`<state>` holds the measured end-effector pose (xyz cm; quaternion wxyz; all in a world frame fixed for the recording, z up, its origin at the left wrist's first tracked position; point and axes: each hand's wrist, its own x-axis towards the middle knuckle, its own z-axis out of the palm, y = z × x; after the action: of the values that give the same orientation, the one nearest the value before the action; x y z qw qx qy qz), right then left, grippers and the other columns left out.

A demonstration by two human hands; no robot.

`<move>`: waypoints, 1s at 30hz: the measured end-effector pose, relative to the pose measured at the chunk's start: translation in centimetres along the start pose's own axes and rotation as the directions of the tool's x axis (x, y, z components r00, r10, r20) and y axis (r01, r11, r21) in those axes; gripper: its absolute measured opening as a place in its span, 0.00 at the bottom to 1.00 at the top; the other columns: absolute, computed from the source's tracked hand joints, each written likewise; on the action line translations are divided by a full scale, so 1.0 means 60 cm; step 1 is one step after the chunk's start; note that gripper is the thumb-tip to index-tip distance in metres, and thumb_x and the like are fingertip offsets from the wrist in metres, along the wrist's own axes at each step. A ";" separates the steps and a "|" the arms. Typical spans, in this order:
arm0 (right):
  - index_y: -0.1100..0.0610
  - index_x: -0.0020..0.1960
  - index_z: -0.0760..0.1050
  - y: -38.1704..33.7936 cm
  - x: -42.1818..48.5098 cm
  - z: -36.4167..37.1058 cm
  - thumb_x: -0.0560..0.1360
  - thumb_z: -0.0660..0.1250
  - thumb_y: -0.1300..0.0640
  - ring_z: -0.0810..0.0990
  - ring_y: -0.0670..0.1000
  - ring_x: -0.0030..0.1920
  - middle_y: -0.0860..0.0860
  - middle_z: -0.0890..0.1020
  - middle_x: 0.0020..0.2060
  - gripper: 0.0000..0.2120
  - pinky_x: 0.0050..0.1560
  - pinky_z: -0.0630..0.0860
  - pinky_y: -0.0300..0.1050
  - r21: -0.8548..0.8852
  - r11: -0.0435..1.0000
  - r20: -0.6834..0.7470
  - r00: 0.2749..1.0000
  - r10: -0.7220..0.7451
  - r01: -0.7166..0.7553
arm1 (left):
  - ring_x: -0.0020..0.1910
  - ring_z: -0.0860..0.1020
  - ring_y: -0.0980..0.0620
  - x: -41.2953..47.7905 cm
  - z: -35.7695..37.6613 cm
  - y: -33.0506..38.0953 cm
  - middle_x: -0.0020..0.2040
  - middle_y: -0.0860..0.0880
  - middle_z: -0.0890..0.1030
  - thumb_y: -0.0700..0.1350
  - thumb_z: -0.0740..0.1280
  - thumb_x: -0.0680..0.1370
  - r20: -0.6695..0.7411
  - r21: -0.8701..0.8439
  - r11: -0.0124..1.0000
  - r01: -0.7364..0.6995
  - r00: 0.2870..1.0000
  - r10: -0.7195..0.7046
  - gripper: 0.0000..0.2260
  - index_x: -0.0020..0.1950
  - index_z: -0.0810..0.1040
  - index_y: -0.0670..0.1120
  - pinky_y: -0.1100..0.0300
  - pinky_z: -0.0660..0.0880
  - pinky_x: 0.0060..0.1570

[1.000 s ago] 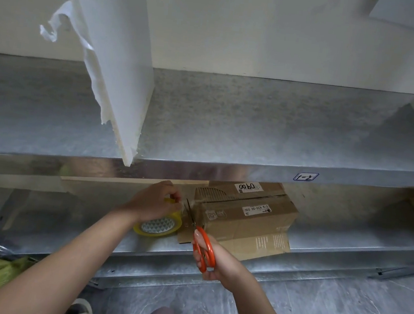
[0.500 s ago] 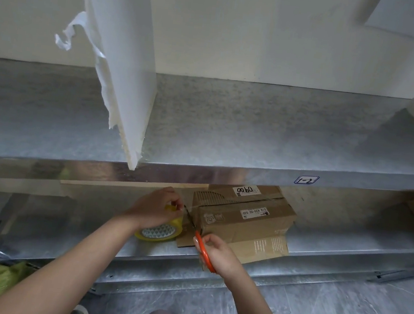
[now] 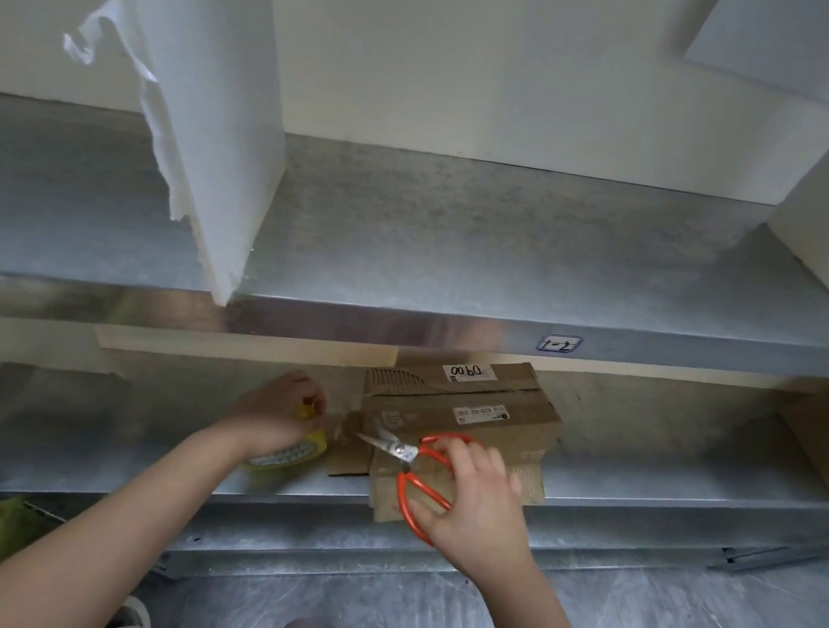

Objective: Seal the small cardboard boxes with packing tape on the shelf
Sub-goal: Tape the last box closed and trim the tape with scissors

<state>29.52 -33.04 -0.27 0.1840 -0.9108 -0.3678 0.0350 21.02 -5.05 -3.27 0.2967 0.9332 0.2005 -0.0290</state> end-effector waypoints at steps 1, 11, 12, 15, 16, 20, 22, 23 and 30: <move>0.39 0.61 0.68 0.015 0.003 -0.010 0.67 0.60 0.28 0.70 0.45 0.56 0.38 0.75 0.54 0.27 0.49 0.63 0.46 -0.038 0.999 -0.061 0.998 -0.009 0.006 | 0.46 0.74 0.58 -0.004 0.004 0.003 0.47 0.61 0.72 0.58 0.66 0.74 0.003 -0.011 1.000 0.020 1.000 -0.020 0.06 0.43 0.75 0.58 0.59 0.73 0.46; 0.56 0.60 0.76 0.314 0.036 -0.087 0.68 0.61 0.34 0.75 0.62 0.57 0.56 0.78 0.56 0.32 0.54 0.68 0.57 -0.078 0.956 -0.314 0.917 0.246 -0.283 | 0.47 0.74 0.54 -0.041 0.025 0.046 0.48 0.58 0.73 0.56 0.68 0.75 -0.105 -0.001 0.984 0.176 0.979 -0.175 0.05 0.45 0.75 0.56 0.56 0.74 0.48; 0.55 0.61 0.75 0.343 0.038 -0.085 0.69 0.64 0.35 0.73 0.61 0.59 0.57 0.77 0.58 0.30 0.56 0.67 0.58 -0.052 0.940 -0.284 0.908 0.309 -0.336 | 0.47 0.75 0.54 -0.046 0.027 0.050 0.48 0.58 0.73 0.56 0.69 0.75 -0.121 0.012 0.980 0.199 0.973 -0.196 0.06 0.46 0.76 0.56 0.57 0.74 0.47; 0.51 0.63 0.74 0.397 0.057 -0.070 0.70 0.71 0.40 0.71 0.61 0.63 0.56 0.76 0.61 0.26 0.59 0.65 0.57 -0.007 0.913 -0.170 0.900 0.401 -0.408 | 0.48 0.75 0.53 -0.056 0.036 0.063 0.50 0.55 0.74 0.54 0.69 0.75 -0.147 0.018 0.967 0.255 0.957 -0.249 0.06 0.47 0.77 0.54 0.57 0.73 0.48; 0.51 0.64 0.74 0.404 0.065 -0.063 0.71 0.71 0.41 0.71 0.60 0.64 0.56 0.76 0.62 0.26 0.59 0.65 0.57 -0.011 0.911 -0.132 0.904 0.407 -0.411 | 0.48 0.75 0.53 -0.059 0.039 0.069 0.50 0.54 0.75 0.54 0.70 0.75 -0.160 0.013 0.962 0.274 0.950 -0.269 0.06 0.48 0.77 0.54 0.57 0.72 0.47; 0.47 0.65 0.72 0.422 0.088 -0.033 0.72 0.70 0.40 0.70 0.58 0.66 0.53 0.74 0.64 0.25 0.59 0.65 0.57 0.008 0.917 -0.004 0.917 0.400 -0.400 | 0.48 0.76 0.52 -0.075 0.052 0.090 0.50 0.54 0.75 0.55 0.69 0.75 -0.204 -0.014 0.943 0.332 0.922 -0.328 0.07 0.48 0.78 0.54 0.56 0.74 0.48; 0.46 0.67 0.70 0.435 0.090 -0.019 0.72 0.68 0.38 0.69 0.57 0.66 0.52 0.73 0.66 0.26 0.58 0.66 0.57 0.010 0.927 0.058 0.926 0.374 -0.375 | 0.48 0.76 0.51 -0.084 0.057 0.098 0.49 0.53 0.76 0.55 0.69 0.75 -0.210 -0.030 0.939 0.343 0.916 -0.341 0.05 0.46 0.78 0.55 0.54 0.74 0.49; 0.45 0.68 0.69 0.439 0.091 -0.012 0.72 0.67 0.37 0.69 0.57 0.67 0.51 0.73 0.67 0.27 0.58 0.66 0.57 -0.001 0.933 0.087 0.930 0.358 -0.359 | 0.48 0.76 0.51 -0.088 0.060 0.102 0.49 0.52 0.76 0.54 0.70 0.75 -0.216 -0.038 0.938 0.346 0.913 -0.346 0.04 0.45 0.77 0.56 0.55 0.74 0.49; 0.47 0.71 0.69 0.431 0.078 -0.011 0.78 0.59 0.39 0.66 0.54 0.69 0.47 0.70 0.71 0.24 0.61 0.65 0.55 -0.046 0.966 0.112 0.960 0.258 -0.254 | 0.51 0.74 0.52 -0.108 0.065 0.121 0.50 0.52 0.75 0.55 0.70 0.75 -0.226 -0.020 0.919 0.394 0.893 -0.388 0.05 0.45 0.77 0.55 0.55 0.72 0.53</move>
<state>50.01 -47.15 -8.67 0.1418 -0.9499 -0.2576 0.1062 18.21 -14.96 -1.38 0.2476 0.8749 0.4159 0.0155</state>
